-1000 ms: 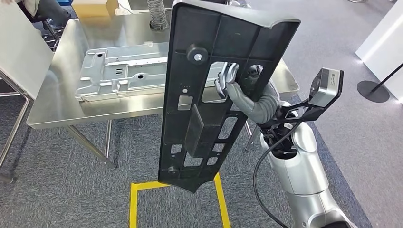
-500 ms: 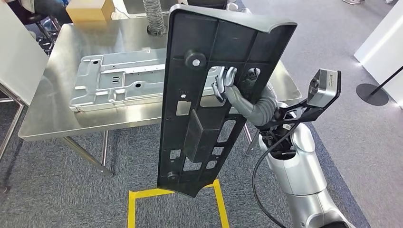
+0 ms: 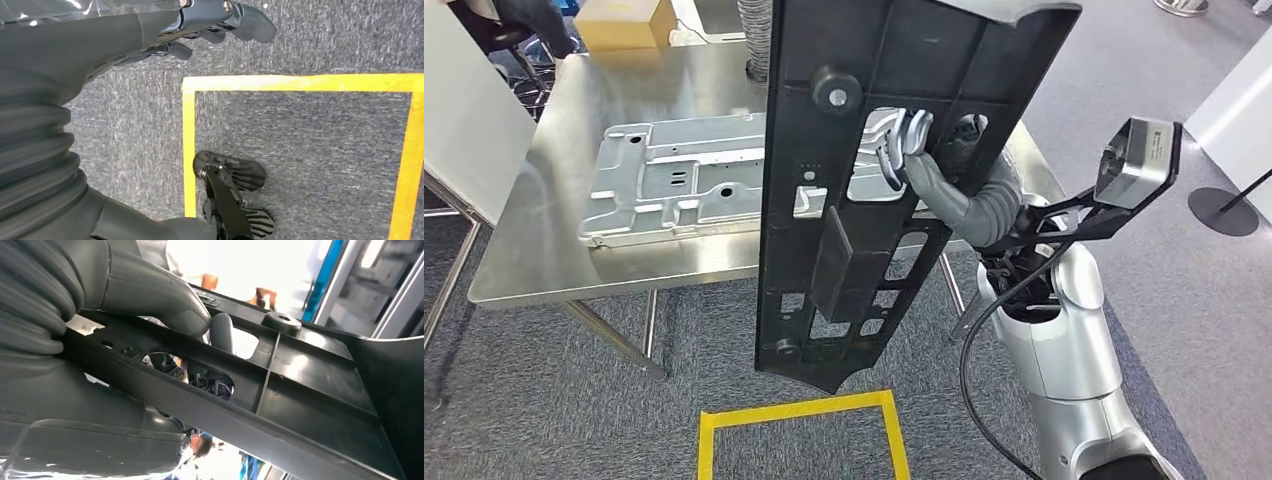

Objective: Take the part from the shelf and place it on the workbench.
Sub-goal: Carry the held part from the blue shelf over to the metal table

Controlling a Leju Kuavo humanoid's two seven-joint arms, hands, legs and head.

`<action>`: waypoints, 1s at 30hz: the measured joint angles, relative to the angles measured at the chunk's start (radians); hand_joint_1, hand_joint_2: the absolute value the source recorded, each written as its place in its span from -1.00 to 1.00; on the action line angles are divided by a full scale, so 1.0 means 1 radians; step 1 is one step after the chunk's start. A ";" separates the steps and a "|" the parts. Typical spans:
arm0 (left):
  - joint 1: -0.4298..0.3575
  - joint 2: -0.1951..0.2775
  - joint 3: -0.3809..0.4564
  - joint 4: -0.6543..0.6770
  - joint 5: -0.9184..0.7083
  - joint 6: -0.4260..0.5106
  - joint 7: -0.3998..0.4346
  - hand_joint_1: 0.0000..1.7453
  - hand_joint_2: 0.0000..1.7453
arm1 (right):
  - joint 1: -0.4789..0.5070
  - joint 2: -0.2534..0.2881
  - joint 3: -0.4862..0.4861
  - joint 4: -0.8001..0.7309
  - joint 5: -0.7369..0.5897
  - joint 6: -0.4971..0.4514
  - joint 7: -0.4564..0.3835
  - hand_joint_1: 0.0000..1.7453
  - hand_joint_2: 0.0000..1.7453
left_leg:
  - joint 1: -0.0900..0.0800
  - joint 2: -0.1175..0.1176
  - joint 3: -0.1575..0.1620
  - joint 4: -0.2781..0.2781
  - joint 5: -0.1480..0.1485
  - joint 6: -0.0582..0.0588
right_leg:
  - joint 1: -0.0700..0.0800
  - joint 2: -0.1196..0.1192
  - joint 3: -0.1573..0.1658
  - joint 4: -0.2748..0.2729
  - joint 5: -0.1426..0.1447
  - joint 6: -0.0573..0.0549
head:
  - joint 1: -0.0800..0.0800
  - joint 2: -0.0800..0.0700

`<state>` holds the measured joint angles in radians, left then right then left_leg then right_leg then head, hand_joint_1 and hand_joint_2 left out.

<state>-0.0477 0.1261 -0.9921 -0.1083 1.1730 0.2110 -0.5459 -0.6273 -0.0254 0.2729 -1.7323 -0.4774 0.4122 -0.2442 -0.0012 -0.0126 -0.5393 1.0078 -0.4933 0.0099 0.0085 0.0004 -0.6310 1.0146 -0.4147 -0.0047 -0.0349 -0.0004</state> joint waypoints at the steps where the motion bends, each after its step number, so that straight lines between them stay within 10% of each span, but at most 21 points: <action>1: 0.000 0.000 0.001 0.000 0.000 0.000 0.000 -1.00 1.00 | -0.006 0.002 0.000 -0.001 0.000 -0.007 0.006 1.00 1.00 | 0.000 0.002 0.002 -0.002 -0.003 -0.005 | -0.003 0.000 0.004 -0.005 -0.002 -0.001 | 0.000 0.000; 5: -0.004 -0.001 0.004 0.000 -0.002 0.000 -0.001 -1.00 1.00 | -0.026 0.009 0.000 -0.003 -0.002 -0.030 0.013 1.00 1.00 | 0.003 0.006 -0.031 0.083 -0.049 -0.023 | -0.013 -0.001 0.034 -0.031 -0.008 -0.011 | -0.001 0.000; 9: -0.001 -0.001 0.004 0.001 -0.002 0.002 -0.001 -1.00 1.00 | -0.035 0.015 0.001 0.004 0.006 -0.052 0.013 1.00 1.00 | 0.014 0.007 -0.158 0.278 -0.092 -0.037 | -0.014 -0.002 0.056 -0.031 -0.029 -0.011 | -0.001 0.000; 14: 0.000 -0.001 0.004 0.002 -0.002 0.003 -0.001 -1.00 1.00 | -0.048 0.019 0.001 0.012 0.026 -0.061 0.014 1.00 1.00 | 0.019 0.014 -0.087 0.044 0.074 -0.039 | -0.016 0.000 0.095 -0.018 -0.071 0.009 | -0.002 0.000; 19: -0.003 -0.002 0.004 0.003 -0.001 0.001 -0.002 -1.00 1.00 | -0.060 0.021 0.002 0.017 0.050 -0.072 0.021 1.00 1.00 | 0.015 0.003 -0.069 0.010 0.059 -0.005 | -0.017 -0.010 0.091 0.002 -0.096 0.037 | 0.002 0.000; 23: -0.004 -0.002 0.004 0.003 0.000 -0.004 -0.002 -1.00 1.00 | -0.062 0.020 0.002 0.020 0.048 -0.071 0.012 1.00 1.00 | 0.014 -0.001 -0.052 0.006 0.044 0.013 | -0.020 -0.007 -0.057 0.243 -0.173 0.046 | 0.006 0.000; 25: -0.004 -0.002 0.004 0.003 0.000 -0.004 -0.002 -1.00 1.00 | -0.056 0.019 0.002 0.021 0.048 -0.070 0.009 1.00 1.00 | 0.010 -0.005 -0.038 0.006 0.032 0.014 | -0.020 -0.006 -0.107 0.282 -0.146 0.042 | 0.006 0.000; 28: -0.005 -0.004 0.004 0.003 0.000 -0.005 -0.001 -1.00 1.00 | -0.054 0.016 -0.005 0.021 0.046 -0.067 0.001 1.00 1.00 | 0.002 -0.009 -0.006 0.005 0.009 0.012 | -0.009 -0.005 -0.059 0.109 -0.010 0.014 | 0.005 0.000; 30: -0.006 -0.008 0.004 0.003 0.000 -0.004 0.000 -1.00 1.00 | -0.056 0.015 -0.011 0.021 0.044 -0.065 -0.004 1.00 1.00 | 0.001 -0.011 0.003 0.003 -0.003 0.004 | 0.002 -0.005 -0.025 0.019 0.024 -0.004 | 0.005 0.000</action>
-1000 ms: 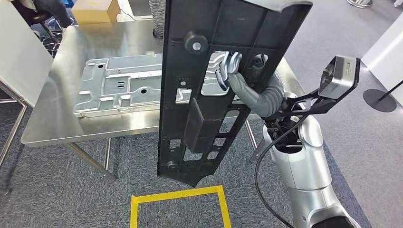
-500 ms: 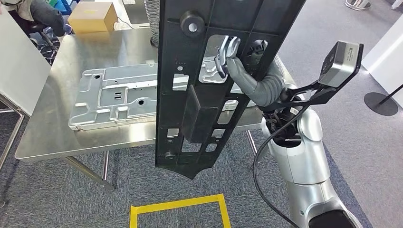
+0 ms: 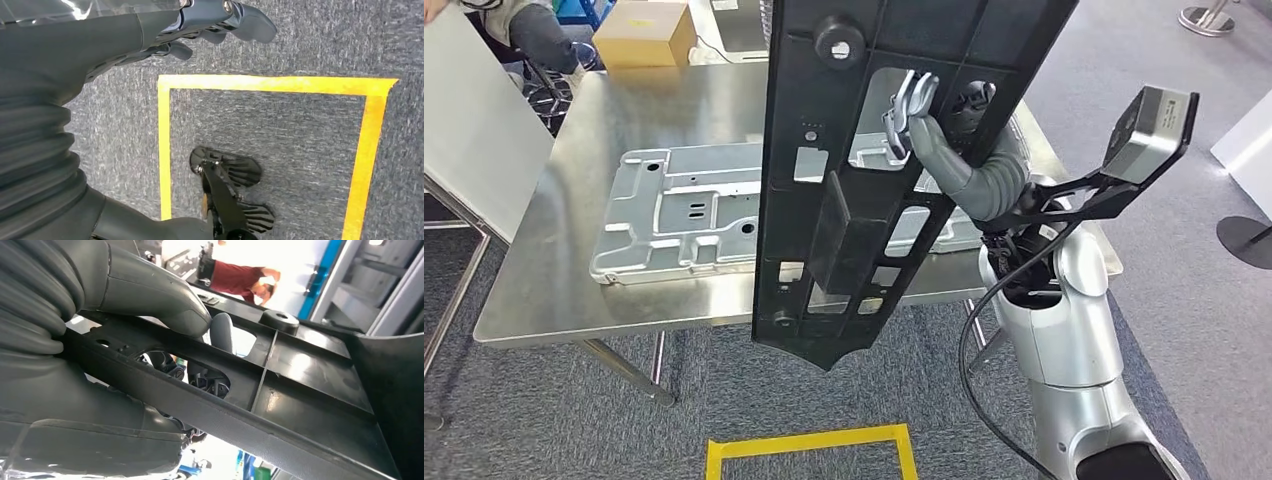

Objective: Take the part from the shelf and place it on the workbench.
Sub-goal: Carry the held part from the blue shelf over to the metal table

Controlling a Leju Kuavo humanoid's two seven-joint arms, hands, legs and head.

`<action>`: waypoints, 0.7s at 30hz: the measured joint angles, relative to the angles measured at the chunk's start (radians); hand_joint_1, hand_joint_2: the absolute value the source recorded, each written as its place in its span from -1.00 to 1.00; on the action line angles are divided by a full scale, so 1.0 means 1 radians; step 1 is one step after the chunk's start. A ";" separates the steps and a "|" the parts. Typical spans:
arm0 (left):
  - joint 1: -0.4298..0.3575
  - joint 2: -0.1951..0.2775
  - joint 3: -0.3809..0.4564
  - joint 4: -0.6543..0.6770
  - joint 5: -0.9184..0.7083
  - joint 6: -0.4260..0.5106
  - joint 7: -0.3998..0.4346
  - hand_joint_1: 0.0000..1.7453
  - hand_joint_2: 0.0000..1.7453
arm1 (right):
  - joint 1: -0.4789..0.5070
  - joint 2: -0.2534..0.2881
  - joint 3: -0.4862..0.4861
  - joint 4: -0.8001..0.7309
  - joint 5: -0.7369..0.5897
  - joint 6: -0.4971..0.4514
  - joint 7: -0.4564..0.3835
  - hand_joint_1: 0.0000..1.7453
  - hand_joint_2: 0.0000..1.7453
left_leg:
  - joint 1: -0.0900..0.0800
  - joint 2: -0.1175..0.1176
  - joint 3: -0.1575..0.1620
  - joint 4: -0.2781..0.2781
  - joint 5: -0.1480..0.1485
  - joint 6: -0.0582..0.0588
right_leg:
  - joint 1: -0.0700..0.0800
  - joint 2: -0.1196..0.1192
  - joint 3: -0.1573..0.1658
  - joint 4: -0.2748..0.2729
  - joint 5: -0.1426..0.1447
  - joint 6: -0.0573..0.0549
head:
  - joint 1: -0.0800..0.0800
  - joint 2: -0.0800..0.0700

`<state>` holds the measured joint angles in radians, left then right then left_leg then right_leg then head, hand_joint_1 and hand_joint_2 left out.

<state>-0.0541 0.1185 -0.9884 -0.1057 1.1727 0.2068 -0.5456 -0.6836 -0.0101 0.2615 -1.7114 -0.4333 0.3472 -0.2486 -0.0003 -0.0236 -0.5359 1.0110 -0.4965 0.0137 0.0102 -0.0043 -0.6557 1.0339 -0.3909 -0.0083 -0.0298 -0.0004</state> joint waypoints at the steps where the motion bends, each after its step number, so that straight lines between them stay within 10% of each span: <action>1: 0.000 -0.001 0.000 0.000 0.000 0.000 0.001 -1.00 1.00 | -0.001 0.000 -0.003 0.000 -0.001 0.000 -0.002 1.00 1.00 | 0.001 0.000 0.002 -0.002 -0.004 -0.006 | 0.003 0.000 0.006 -0.011 -0.007 -0.005 | 0.001 0.000; 5: -0.003 0.003 0.000 0.000 -0.002 0.002 0.001 -1.00 1.00 | -0.005 -0.001 -0.008 -0.003 -0.002 0.002 -0.003 1.00 1.00 | -0.001 0.009 0.008 0.022 -0.033 -0.024 | -0.010 0.000 0.046 -0.054 -0.015 -0.012 | -0.001 0.000; 8: -0.003 0.005 0.000 0.000 -0.002 0.004 0.001 -1.00 1.00 | -0.006 -0.001 -0.009 -0.003 -0.004 0.004 -0.004 1.00 1.00 | 0.008 0.014 -0.094 0.204 -0.097 -0.041 | -0.013 -0.002 0.073 -0.064 -0.029 -0.017 | -0.005 0.000; 10: 0.001 0.006 0.000 0.000 -0.001 0.006 0.001 -1.00 1.00 | -0.003 -0.001 -0.010 -0.004 -0.005 0.005 -0.008 1.00 1.00 | 0.015 0.016 -0.148 0.261 -0.084 -0.051 | -0.014 0.000 0.088 -0.062 -0.044 -0.014 | -0.005 0.000; 14: 0.002 0.007 0.000 0.001 -0.001 0.008 -0.001 -1.00 1.00 | -0.008 0.000 -0.014 -0.026 0.003 -0.006 -0.015 1.00 1.00 | 0.023 0.021 -0.087 0.052 0.069 -0.056 | -0.016 0.001 0.120 -0.044 -0.084 0.002 | -0.005 0.000; 21: -0.001 0.008 0.000 0.001 -0.001 0.006 -0.009 -1.00 1.00 | -0.030 0.004 -0.016 -0.082 0.027 -0.032 -0.004 1.00 1.00 | 0.021 0.017 -0.054 -0.004 0.054 -0.008 | -0.017 0.000 0.082 0.039 -0.139 0.038 | -0.003 0.000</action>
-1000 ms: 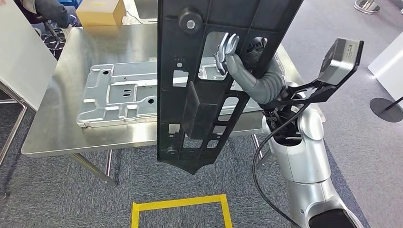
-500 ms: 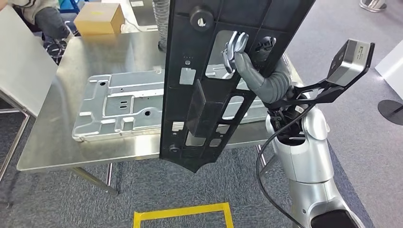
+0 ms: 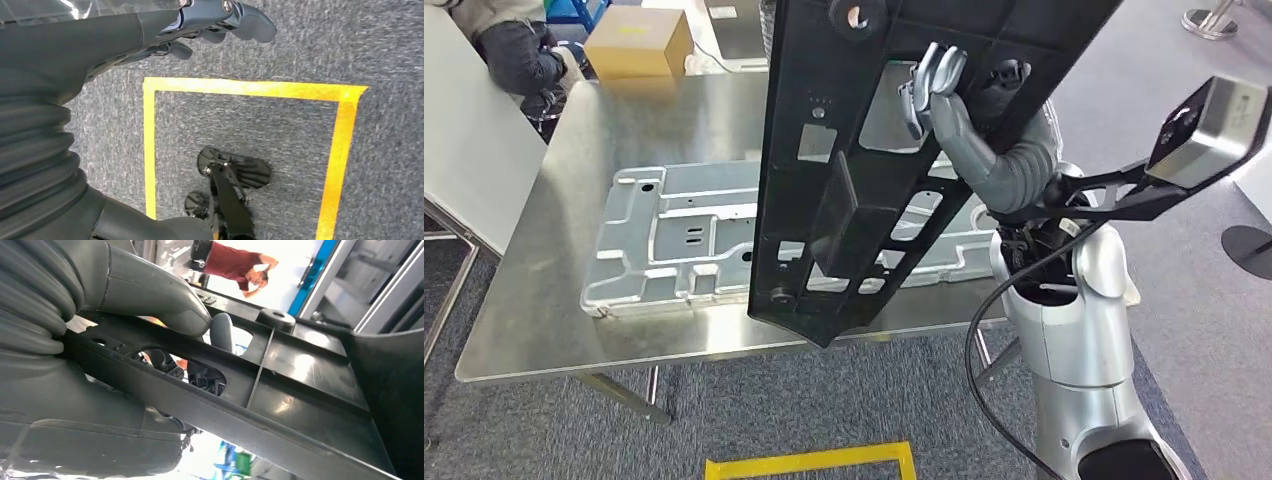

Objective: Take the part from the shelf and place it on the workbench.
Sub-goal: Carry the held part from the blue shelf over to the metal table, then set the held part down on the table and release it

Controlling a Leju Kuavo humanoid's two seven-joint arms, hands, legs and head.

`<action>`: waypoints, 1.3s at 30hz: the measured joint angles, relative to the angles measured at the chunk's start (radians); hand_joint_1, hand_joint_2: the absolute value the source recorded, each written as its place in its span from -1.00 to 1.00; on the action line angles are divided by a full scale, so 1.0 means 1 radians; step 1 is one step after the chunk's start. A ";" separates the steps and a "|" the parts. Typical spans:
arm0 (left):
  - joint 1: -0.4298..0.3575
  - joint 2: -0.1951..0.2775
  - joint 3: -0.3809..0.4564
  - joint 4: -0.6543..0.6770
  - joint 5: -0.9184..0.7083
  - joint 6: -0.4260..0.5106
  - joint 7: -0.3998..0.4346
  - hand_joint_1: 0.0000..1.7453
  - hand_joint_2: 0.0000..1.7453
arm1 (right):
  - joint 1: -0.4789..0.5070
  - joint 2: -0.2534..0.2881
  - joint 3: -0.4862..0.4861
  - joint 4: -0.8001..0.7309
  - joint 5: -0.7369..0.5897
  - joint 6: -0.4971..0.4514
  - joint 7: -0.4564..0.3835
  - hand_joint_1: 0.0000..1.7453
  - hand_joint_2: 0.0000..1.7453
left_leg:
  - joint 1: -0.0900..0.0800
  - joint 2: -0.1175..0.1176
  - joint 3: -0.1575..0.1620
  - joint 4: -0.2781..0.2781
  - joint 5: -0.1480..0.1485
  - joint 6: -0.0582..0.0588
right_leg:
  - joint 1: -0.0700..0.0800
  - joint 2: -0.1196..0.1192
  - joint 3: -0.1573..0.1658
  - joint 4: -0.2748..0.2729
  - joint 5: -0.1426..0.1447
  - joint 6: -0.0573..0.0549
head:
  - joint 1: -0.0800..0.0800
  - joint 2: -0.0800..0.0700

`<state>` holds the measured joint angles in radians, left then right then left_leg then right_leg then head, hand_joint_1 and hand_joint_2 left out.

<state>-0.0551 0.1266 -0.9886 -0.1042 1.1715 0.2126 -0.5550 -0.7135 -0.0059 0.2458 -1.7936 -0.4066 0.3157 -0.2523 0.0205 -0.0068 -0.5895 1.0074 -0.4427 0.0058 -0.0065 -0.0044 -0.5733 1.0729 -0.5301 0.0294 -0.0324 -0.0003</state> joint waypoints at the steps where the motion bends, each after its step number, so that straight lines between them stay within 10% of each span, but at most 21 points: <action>1: -0.001 0.000 0.000 0.000 0.000 0.000 0.000 -1.00 1.00 | -0.003 0.000 0.000 -0.003 0.000 -0.001 0.000 1.00 1.00 | -0.001 0.000 0.004 -0.001 -0.003 0.004 | -0.001 0.000 -0.038 0.066 -0.022 0.003 | 0.002 0.000; 3: -0.003 0.000 0.000 0.000 0.000 -0.001 0.000 -1.00 1.00 | -0.003 0.001 -0.002 -0.005 0.001 -0.004 0.000 1.00 1.00 | -0.002 -0.001 0.012 -0.001 -0.012 0.009 | -0.002 0.000 -0.120 0.188 -0.047 0.006 | 0.003 0.000; 5: -0.002 0.001 0.000 0.000 0.000 -0.002 0.000 -1.00 1.00 | -0.002 0.001 -0.004 -0.005 0.001 -0.007 0.000 1.00 1.00 | -0.002 -0.003 0.028 -0.001 -0.024 0.008 | -0.003 0.000 -0.150 0.195 -0.003 0.004 | 0.003 0.000; 9: -0.004 0.001 -0.002 0.000 0.000 -0.006 0.000 -1.00 1.00 | -0.024 0.001 -0.014 -0.003 -0.007 -0.009 -0.003 1.00 1.00 | -0.006 -0.008 0.059 -0.001 -0.051 -0.006 | 0.003 0.000 -0.078 -0.026 0.133 -0.017 | 0.004 0.000; 14: -0.006 0.006 -0.002 0.000 0.000 -0.005 0.001 -1.00 1.00 | -0.042 -0.002 -0.040 0.001 -0.019 -0.010 -0.007 1.00 1.00 | -0.008 -0.001 0.064 0.011 -0.077 -0.031 | 0.002 0.003 -0.048 -0.070 0.116 -0.038 | 0.006 0.000; 18: -0.005 0.010 -0.003 0.000 0.000 -0.003 0.002 -1.00 1.00 | -0.053 -0.006 -0.057 0.007 0.002 -0.019 -0.019 1.00 1.00 | -0.005 0.001 -0.062 0.236 -0.162 -0.042 | 0.002 0.002 -0.026 -0.077 0.102 -0.053 | 0.003 0.000; 20: -0.002 0.011 -0.003 0.000 0.000 0.002 0.006 -1.00 1.00 | -0.052 -0.009 -0.067 0.011 0.069 -0.052 -0.032 1.00 1.00 | -0.004 0.002 -0.100 0.265 -0.137 -0.044 | 0.003 0.004 -0.015 -0.076 0.093 -0.053 | 0.003 0.000; 24: -0.001 0.012 -0.002 0.000 0.000 0.016 0.005 -1.00 1.00 | -0.056 -0.014 -0.075 0.024 0.343 -0.194 -0.048 1.00 1.00 | -0.007 0.002 -0.025 0.042 0.008 -0.032 | 0.006 0.006 0.009 -0.070 0.070 -0.041 | 0.004 0.000; 29: 0.001 0.013 0.000 0.000 0.000 0.022 0.000 -1.00 1.00 | -0.070 -0.017 -0.078 0.078 0.680 -0.372 -0.021 1.00 1.00 | -0.007 0.000 -0.010 0.001 0.012 -0.006 | 0.006 0.006 0.000 -0.054 0.054 -0.018 | 0.006 0.000; 34: -0.003 0.014 0.000 0.000 0.000 0.016 -0.002 -1.00 1.00 | -0.092 -0.034 -0.078 0.197 0.971 -0.505 0.050 1.00 1.00 | -0.004 -0.001 -0.005 -0.004 0.010 0.008 | -0.003 0.005 -0.142 0.209 -0.046 -0.001 | 0.012 0.000; 36: -0.002 0.014 -0.001 0.000 0.000 0.011 -0.003 -1.00 1.00 | -0.105 -0.049 -0.077 0.264 1.088 -0.539 0.092 1.00 1.00 | -0.004 -0.003 -0.003 -0.002 0.007 0.007 | -0.007 0.005 -0.146 0.184 0.000 -0.001 | 0.012 0.000; 39: -0.005 0.016 -0.007 0.000 0.000 0.006 -0.003 -1.00 1.00 | -0.161 -0.067 -0.069 0.380 1.249 -0.552 0.141 1.00 1.00 | -0.007 -0.006 -0.003 0.004 0.000 -0.003 | -0.005 0.005 -0.070 -0.008 0.098 -0.009 | 0.012 0.000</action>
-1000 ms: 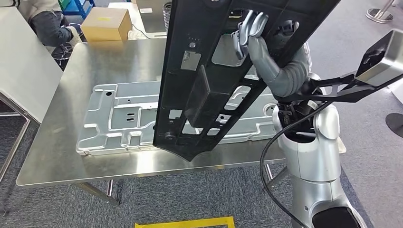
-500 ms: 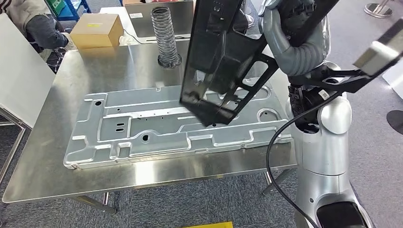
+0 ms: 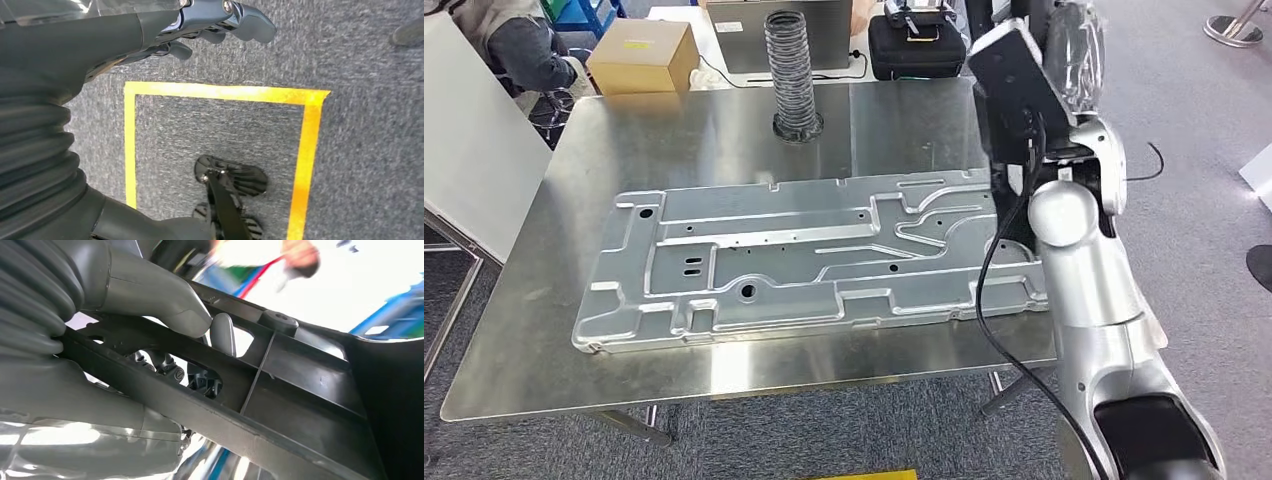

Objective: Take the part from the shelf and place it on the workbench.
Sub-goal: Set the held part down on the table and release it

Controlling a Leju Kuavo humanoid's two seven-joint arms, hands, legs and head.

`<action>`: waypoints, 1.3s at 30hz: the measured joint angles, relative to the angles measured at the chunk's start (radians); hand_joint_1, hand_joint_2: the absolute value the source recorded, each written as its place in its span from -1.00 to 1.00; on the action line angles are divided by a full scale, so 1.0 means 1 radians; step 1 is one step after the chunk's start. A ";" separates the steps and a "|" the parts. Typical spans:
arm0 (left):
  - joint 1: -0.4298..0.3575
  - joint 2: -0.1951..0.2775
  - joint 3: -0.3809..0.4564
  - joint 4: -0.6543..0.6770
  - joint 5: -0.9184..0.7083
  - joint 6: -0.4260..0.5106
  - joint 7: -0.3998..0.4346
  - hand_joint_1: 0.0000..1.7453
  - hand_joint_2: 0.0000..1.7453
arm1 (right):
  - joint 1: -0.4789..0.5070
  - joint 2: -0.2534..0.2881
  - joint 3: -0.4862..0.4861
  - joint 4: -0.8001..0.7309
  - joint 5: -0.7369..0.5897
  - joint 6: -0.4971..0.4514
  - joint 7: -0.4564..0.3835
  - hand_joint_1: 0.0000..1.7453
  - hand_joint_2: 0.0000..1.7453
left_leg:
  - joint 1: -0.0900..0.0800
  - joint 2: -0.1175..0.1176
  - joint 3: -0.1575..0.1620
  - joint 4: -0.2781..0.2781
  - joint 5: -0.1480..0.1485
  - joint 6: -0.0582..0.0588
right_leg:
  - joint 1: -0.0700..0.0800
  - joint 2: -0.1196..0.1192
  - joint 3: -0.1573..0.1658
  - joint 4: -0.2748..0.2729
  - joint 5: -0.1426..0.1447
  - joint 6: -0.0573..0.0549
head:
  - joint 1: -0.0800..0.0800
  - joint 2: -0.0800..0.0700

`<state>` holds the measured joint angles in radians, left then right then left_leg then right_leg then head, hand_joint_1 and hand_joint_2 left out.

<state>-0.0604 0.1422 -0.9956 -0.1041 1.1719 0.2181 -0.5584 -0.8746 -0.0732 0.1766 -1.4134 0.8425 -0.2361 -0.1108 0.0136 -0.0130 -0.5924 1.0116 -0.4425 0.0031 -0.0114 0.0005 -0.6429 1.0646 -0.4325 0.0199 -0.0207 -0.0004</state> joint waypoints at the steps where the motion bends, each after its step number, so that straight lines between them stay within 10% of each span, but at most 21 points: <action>1: -0.001 0.001 -0.003 0.000 0.000 -0.001 0.000 -1.00 1.00 | -0.020 -0.003 0.006 0.040 0.045 0.000 0.012 1.00 1.00 | -0.002 0.000 -0.001 0.001 -0.001 -0.005 | 0.002 0.000 0.014 -0.034 0.009 -0.003 | 0.000 0.000; 6: -0.006 0.007 -0.026 0.000 0.000 -0.013 0.000 -1.00 1.00 | -0.117 -0.003 0.066 0.275 0.262 0.019 0.050 1.00 1.00 | -0.002 0.004 -0.013 0.034 -0.029 -0.032 | 0.000 0.001 0.023 -0.056 0.011 -0.028 | -0.001 0.000; 11: -0.013 0.011 -0.047 0.000 0.000 -0.018 0.002 -1.00 1.00 | -0.175 0.024 0.147 0.486 0.372 0.005 0.059 1.00 1.00 | -0.001 0.007 -0.148 0.295 -0.123 -0.042 | 0.008 0.000 0.032 -0.057 0.005 -0.044 | -0.002 0.000; 16: -0.015 0.017 -0.056 0.000 0.000 -0.013 0.006 -1.00 1.00 | -0.224 0.067 0.215 0.627 0.499 0.033 0.063 1.00 1.00 | -0.007 0.007 -0.042 0.032 0.021 -0.020 | 0.017 0.004 0.035 -0.047 -0.007 -0.040 | -0.001 0.000; 21: -0.022 0.020 -0.071 0.000 0.000 -0.011 0.010 -1.00 1.00 | -0.249 0.166 0.319 0.776 0.617 0.065 0.041 1.00 1.00 | -0.004 0.010 -0.021 -0.008 0.025 -0.002 | 0.017 0.007 0.023 -0.024 -0.026 -0.018 | 0.001 0.000; 26: -0.031 0.020 -0.091 0.000 0.000 -0.018 0.008 -1.00 1.00 | -0.250 0.264 0.405 0.872 0.642 0.096 0.013 1.00 1.00 | 0.001 0.009 -0.014 -0.013 0.023 0.006 | 0.001 0.004 -0.112 0.243 -0.131 -0.001 | 0.006 0.000; 31: -0.033 0.020 -0.107 0.000 0.000 -0.020 0.001 -1.00 1.00 | -0.244 0.340 0.456 0.915 0.644 0.128 0.004 1.00 1.00 | 0.003 0.002 -0.012 0.002 0.007 -0.015 | -0.003 0.001 -0.008 -0.006 0.005 -0.006 | 0.008 0.000; 36: -0.035 0.018 -0.126 0.000 0.000 -0.025 -0.001 -1.00 1.00 | -0.229 0.388 0.513 0.923 0.600 0.173 0.006 1.00 1.00 | 0.007 0.006 -0.013 0.009 -0.006 -0.044 | 0.002 0.005 0.007 -0.042 0.009 -0.034 | 0.008 0.000; 39: -0.035 0.018 -0.136 0.000 0.000 -0.029 -0.001 -1.00 1.00 | -0.223 0.406 0.551 0.925 0.543 0.190 0.019 1.00 1.00 | 0.008 0.008 -0.077 0.155 -0.084 -0.054 | 0.001 0.004 0.015 -0.050 0.010 -0.048 | 0.006 0.000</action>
<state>-0.0956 0.1597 -1.1316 -0.1041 1.1715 0.1895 -0.5595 -1.0979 0.3325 0.7278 -0.4885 1.3854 -0.0466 -0.0915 0.0221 -0.0054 -0.6697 1.1664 -0.5265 -0.0505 -0.0102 0.0045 -0.6276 1.0149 -0.4224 -0.0277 -0.0147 -0.0004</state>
